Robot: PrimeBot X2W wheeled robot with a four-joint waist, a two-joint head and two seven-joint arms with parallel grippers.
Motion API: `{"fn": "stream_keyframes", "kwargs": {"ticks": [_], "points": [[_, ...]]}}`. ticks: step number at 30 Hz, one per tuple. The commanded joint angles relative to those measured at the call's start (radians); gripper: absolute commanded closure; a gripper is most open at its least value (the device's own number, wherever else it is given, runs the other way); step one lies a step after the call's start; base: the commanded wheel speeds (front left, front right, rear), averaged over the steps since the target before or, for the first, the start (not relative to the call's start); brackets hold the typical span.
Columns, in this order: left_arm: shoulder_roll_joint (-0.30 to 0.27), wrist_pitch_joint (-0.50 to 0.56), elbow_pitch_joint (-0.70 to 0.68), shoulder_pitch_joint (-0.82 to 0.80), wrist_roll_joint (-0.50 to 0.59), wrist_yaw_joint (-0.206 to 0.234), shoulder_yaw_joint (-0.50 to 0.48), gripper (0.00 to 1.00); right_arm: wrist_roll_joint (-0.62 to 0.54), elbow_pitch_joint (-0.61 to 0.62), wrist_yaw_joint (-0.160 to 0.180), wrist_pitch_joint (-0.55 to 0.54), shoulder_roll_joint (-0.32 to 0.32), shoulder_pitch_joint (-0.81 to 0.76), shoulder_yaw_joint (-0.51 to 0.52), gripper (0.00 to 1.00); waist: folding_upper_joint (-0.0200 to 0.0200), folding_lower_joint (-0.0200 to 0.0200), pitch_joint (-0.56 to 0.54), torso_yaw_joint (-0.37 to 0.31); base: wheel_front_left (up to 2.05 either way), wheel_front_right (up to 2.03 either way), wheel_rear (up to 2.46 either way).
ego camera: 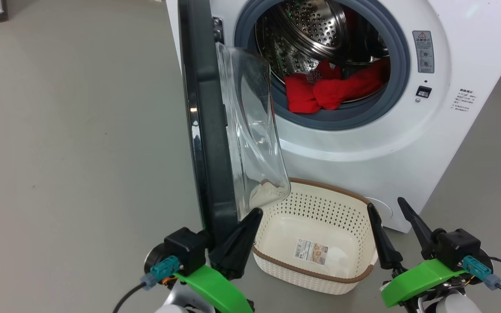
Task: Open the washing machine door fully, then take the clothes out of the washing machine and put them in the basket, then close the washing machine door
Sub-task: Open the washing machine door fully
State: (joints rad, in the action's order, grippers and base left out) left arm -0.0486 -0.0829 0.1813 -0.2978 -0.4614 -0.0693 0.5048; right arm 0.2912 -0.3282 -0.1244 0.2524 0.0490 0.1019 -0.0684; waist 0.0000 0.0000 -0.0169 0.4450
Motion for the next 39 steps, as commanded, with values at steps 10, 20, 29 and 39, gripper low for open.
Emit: {"fn": "stream_keyframes", "kwargs": {"ticks": [10,20,29,39], "points": [[-0.039,0.002,0.028,-0.014,-0.032,0.044,-0.09,1.0,0.013,0.011,-0.006,0.009,0.001,0.017,-0.048,0.0,0.0,0.0,-0.015,0.015,0.0,0.0,0.0],[-0.077,-0.008,0.013,0.006,-0.036,0.086,-0.133,1.0,0.019,-0.005,-0.006,0.009,0.001,0.005,-0.045,0.0,0.0,0.0,-0.023,0.045,0.0,0.0,0.0],[-0.138,-0.034,-0.019,0.038,-0.045,0.156,-0.225,1.0,0.004,-0.007,-0.006,0.009,0.001,0.02,-0.058,0.0,0.0,0.0,-0.002,0.057,0.0,0.0,0.0],[-0.195,-0.041,-0.014,0.045,-0.026,0.226,-0.288,1.0,-0.004,-0.021,-0.006,0.009,0.001,0.032,-0.084,0.0,0.0,0.0,0.018,0.061,0.0,0.0,0.0]]}}
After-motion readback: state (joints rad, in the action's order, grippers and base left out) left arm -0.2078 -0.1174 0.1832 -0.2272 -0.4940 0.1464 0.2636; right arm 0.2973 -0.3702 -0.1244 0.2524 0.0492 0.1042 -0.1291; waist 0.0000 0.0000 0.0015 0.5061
